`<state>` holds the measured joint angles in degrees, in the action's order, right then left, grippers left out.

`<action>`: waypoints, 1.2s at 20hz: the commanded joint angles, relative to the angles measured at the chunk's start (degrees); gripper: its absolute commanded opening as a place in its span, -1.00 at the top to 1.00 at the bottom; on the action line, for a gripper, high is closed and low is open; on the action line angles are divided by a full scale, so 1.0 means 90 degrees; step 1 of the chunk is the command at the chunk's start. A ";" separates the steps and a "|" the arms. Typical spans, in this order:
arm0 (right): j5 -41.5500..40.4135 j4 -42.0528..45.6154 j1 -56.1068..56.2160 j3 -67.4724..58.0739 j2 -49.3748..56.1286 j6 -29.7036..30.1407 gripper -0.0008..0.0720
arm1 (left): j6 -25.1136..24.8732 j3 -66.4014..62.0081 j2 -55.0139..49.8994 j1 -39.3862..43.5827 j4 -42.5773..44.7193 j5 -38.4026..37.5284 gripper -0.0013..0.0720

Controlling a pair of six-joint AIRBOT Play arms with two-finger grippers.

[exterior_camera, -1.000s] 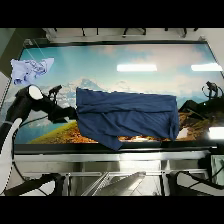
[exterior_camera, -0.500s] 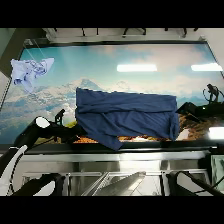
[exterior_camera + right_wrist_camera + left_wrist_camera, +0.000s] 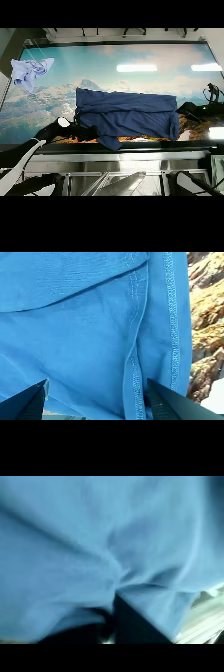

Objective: Fold the shirts.

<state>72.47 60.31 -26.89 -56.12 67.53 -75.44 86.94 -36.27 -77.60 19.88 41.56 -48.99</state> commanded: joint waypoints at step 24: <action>-0.0185 0.0187 0.0058 0.3155 -0.0979 0.0508 -0.90 | 0.0301 0.0495 0.2618 -0.0714 0.0743 -0.2373 0.92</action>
<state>72.60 63.86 -26.68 -29.76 59.35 -71.55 89.52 -31.88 -52.01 11.81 48.42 -70.19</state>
